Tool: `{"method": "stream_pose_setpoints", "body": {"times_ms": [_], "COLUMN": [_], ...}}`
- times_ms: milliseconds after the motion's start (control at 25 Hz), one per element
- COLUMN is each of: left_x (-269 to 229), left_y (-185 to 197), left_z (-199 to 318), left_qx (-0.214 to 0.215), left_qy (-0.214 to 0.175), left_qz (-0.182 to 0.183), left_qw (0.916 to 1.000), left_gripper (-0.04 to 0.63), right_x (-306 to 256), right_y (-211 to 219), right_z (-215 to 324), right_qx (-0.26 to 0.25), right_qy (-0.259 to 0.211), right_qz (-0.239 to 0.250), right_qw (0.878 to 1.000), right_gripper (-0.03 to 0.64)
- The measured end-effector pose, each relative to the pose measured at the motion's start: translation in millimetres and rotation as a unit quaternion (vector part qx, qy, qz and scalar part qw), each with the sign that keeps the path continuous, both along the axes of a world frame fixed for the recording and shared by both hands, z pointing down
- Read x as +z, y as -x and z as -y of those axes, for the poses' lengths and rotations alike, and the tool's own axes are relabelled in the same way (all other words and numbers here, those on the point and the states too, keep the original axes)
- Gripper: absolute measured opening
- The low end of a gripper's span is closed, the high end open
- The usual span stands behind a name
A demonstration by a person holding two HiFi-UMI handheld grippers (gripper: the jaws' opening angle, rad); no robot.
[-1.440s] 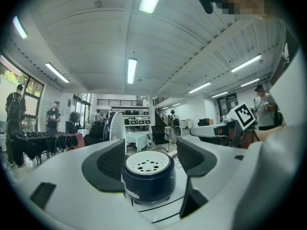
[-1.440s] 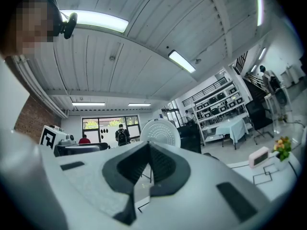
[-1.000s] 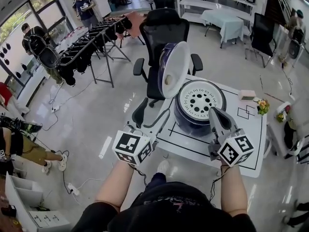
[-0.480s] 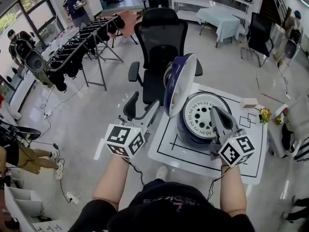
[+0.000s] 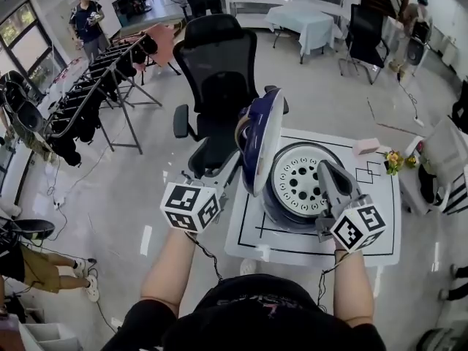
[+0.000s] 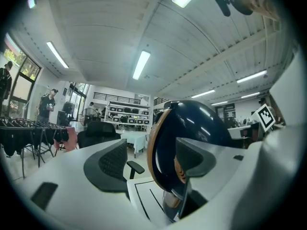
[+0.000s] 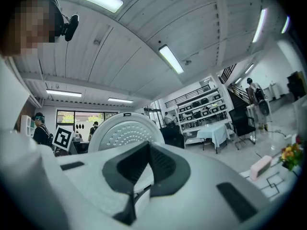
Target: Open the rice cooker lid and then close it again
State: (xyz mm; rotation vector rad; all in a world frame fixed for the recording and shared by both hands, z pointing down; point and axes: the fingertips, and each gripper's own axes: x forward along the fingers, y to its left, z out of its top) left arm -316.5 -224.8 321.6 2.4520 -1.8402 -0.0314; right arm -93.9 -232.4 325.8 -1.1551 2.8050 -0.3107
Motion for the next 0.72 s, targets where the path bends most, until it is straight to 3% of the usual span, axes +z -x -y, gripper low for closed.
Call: {"method": "stream_pose_setpoints", "body": {"times_ms": [400, 720], "left_x": [16, 25], "left_y": [-15, -25], "left_z": [48, 75], "left_qx": [0.052, 0.077], "left_qy": [0.009, 0.014], "left_qz": [0.037, 0.054], "left_qw": [0.9979, 0.9955], "left_gripper": [0.295, 0.224], "right_x": [12, 17], "right_y": [-17, -25], "right_z": [5, 4], "right_qx": [0.070, 0.108], "right_qy": [0.006, 0.011], "right_qz": [-0.001, -0.012], "right_qw": [0.998, 0.994], "right_gripper": [0.002, 0.002]}}
